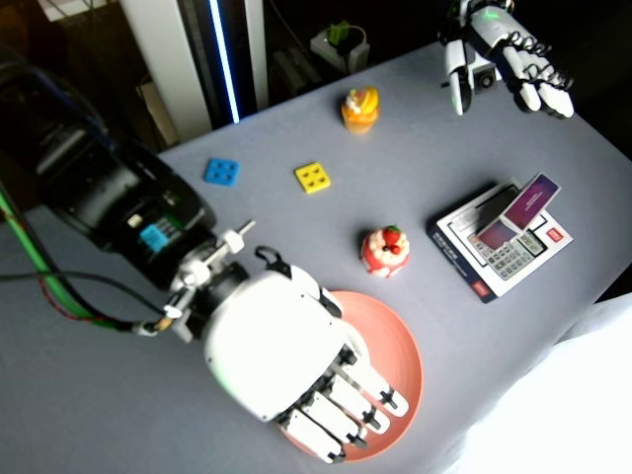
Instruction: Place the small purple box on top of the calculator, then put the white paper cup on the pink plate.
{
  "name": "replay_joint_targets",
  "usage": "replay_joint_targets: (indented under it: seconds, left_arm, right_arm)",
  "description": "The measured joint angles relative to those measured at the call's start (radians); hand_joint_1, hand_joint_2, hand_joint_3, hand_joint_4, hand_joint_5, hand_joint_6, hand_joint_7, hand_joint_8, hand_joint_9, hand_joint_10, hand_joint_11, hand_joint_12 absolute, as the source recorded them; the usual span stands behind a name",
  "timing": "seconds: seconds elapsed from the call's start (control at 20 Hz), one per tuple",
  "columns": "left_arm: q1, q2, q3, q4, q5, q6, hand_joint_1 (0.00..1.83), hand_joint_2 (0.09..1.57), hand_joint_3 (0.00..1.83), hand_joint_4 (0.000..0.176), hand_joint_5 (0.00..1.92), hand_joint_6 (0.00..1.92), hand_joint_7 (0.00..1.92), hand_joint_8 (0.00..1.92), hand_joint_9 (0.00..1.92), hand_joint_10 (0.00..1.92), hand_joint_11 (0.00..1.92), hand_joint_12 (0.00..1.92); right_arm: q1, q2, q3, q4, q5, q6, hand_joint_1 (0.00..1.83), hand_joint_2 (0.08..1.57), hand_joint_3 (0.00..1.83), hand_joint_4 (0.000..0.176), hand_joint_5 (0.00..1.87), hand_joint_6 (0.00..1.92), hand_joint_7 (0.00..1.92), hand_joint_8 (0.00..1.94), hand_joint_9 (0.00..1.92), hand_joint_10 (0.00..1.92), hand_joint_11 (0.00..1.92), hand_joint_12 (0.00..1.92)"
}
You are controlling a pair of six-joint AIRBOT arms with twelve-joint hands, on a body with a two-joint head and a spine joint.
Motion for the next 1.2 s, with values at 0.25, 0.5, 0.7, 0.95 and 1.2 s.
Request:
replay_joint_targets:
  seconds: [0.25,0.5,0.7,0.95,1.2]
  left_arm:
    - [0.0,0.0,0.0,0.001,-0.001,0.0,0.85,1.31,0.0,0.0,0.07,0.0,0.0,0.0,0.0,0.0,0.0,0.06]
    - [0.001,0.0,0.0,-0.001,-0.003,-0.001,0.86,1.28,0.0,0.004,0.07,0.0,0.0,0.0,0.0,0.0,0.0,0.06]
    - [0.012,0.0,0.0,-0.005,-0.003,-0.002,0.87,1.22,0.0,0.0,0.07,0.01,0.0,0.0,0.01,0.0,0.01,0.01]
    - [0.016,0.0,-0.001,-0.007,-0.004,-0.003,0.91,1.18,0.0,0.004,0.05,0.0,0.0,0.0,0.0,0.0,0.01,0.01]
    - [0.027,0.0,-0.006,-0.029,-0.014,-0.003,0.92,1.19,0.0,0.014,0.06,0.0,0.0,0.0,0.0,0.0,0.0,0.0]
  right_arm:
    - [0.0,0.0,-0.001,0.0,-0.001,-0.014,0.79,1.02,0.0,0.066,0.0,0.0,0.0,0.0,0.01,0.03,0.0,0.4]
    - [0.0,0.0,-0.017,-0.004,-0.002,-0.025,0.75,1.01,0.0,0.105,0.0,0.0,0.0,0.0,0.0,0.0,0.0,0.05]
    - [0.0,0.01,-0.038,-0.016,0.0,-0.029,0.68,0.96,0.0,0.126,0.0,0.0,0.0,0.0,0.0,0.0,0.0,0.0]
    - [0.031,0.027,-0.093,-0.079,0.014,-0.031,0.64,0.97,0.0,0.074,0.0,0.0,0.0,0.0,0.0,0.0,0.0,0.0]
    - [0.061,0.107,-0.174,-0.143,0.08,-0.031,0.61,1.04,0.02,0.118,0.0,0.0,0.0,0.0,0.0,0.0,0.0,0.0]
